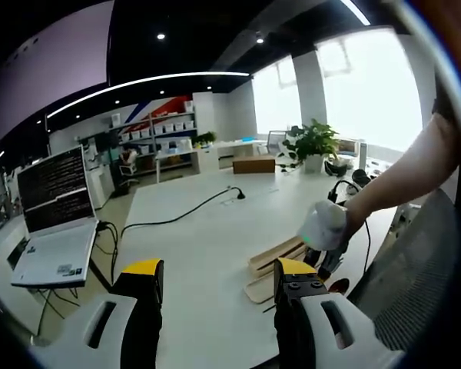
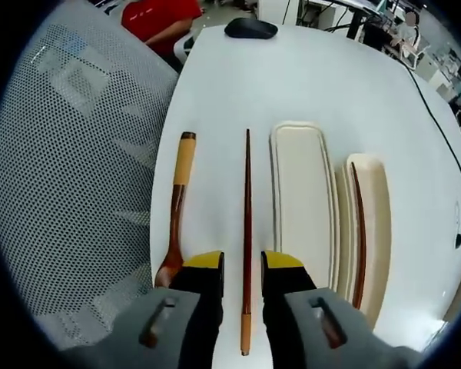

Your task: Arrange the utensils inside the cutlery case until each visible utensil rests in its matching compartment.

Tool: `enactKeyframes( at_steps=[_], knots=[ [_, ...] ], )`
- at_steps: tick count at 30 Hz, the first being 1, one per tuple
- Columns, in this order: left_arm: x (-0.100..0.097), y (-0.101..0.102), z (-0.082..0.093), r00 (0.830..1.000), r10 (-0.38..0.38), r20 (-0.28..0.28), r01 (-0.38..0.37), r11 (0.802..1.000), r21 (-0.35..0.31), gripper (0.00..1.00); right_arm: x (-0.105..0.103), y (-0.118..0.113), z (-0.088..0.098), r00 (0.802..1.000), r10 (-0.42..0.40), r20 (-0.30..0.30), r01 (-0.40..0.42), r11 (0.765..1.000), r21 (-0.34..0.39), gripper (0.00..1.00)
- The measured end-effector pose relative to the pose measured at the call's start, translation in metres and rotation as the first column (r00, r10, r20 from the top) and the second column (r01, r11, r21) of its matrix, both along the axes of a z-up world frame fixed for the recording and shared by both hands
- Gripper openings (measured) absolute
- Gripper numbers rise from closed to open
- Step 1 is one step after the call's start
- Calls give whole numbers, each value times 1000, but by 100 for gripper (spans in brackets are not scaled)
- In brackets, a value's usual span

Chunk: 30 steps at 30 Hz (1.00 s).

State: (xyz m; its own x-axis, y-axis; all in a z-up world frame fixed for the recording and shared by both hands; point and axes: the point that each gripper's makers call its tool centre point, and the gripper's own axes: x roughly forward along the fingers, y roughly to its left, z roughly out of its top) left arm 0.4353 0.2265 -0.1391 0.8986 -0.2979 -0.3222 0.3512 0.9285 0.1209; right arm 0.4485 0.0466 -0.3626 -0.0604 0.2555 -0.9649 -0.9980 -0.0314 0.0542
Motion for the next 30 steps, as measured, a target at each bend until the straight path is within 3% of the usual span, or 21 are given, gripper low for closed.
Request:
enactKeyframes(
  at_steps=[5,8,26,30],
  knots=[
    [0,0,1,1000,0,0,0,1000,-1,59,3,1,1,1000,2,12,-2,1000,-6,12],
    [0,0,1,1000,-1,0,1,1000,-1,59,5,1,1,998,26,53,-25,999,-25,9],
    [1,-2,1,1000,-3,-1,3,1000,3,59,8,-1,-1,999,-11,47,13,999,-40,9],
    [1,-2,1,1000,-1,-1,1,1000,1,59,6,1,-1,999,-5,54,7,1000,-30,5]
  ],
)
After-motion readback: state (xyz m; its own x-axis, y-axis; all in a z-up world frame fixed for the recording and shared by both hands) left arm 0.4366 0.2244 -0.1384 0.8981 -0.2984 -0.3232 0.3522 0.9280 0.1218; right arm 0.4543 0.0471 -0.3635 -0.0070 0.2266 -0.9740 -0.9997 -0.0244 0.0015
